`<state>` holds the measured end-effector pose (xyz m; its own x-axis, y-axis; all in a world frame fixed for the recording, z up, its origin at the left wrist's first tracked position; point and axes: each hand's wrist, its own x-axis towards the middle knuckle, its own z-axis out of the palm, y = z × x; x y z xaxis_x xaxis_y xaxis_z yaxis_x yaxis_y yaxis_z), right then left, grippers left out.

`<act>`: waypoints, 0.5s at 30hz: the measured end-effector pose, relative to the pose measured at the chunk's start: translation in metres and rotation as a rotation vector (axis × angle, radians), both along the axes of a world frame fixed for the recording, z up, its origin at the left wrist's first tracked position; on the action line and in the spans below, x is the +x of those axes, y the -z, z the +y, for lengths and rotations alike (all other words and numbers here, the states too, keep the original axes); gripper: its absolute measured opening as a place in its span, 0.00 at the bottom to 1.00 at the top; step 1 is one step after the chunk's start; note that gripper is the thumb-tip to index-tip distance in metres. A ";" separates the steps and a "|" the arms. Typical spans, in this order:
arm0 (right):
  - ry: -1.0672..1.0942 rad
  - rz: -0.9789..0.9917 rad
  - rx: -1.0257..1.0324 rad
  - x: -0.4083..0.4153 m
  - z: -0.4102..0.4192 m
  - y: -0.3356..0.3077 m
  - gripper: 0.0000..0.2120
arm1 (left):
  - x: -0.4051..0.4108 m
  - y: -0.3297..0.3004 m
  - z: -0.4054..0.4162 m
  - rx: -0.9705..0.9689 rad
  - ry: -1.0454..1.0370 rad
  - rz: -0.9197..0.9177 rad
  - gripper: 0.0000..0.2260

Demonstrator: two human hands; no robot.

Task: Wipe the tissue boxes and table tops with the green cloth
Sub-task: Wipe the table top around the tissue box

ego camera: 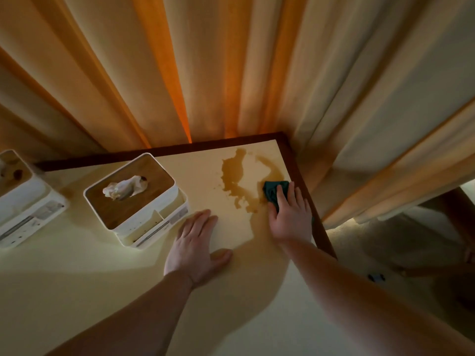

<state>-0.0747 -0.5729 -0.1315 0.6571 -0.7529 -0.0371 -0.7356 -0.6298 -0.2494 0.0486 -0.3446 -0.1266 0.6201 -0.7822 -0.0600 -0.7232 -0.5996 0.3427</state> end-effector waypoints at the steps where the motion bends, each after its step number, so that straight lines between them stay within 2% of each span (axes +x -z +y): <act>1: -0.026 0.011 0.005 0.013 -0.007 -0.001 0.29 | 0.001 0.000 0.000 -0.007 -0.007 0.015 0.42; 6: -0.217 0.037 0.022 0.063 0.000 -0.004 0.27 | 0.001 -0.001 0.000 -0.021 -0.030 0.046 0.45; 11: -0.384 0.039 0.032 0.041 0.034 -0.003 0.27 | 0.004 0.002 0.001 -0.016 -0.026 0.077 0.47; 15: -0.255 0.071 0.046 -0.006 0.051 -0.003 0.27 | 0.001 -0.001 0.002 -0.042 -0.032 0.083 0.45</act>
<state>-0.0805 -0.5223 -0.1283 0.8198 -0.5600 -0.1201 -0.5715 -0.7860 -0.2358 0.0491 -0.3430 -0.1259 0.6394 -0.7647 -0.0797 -0.6716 -0.6059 0.4264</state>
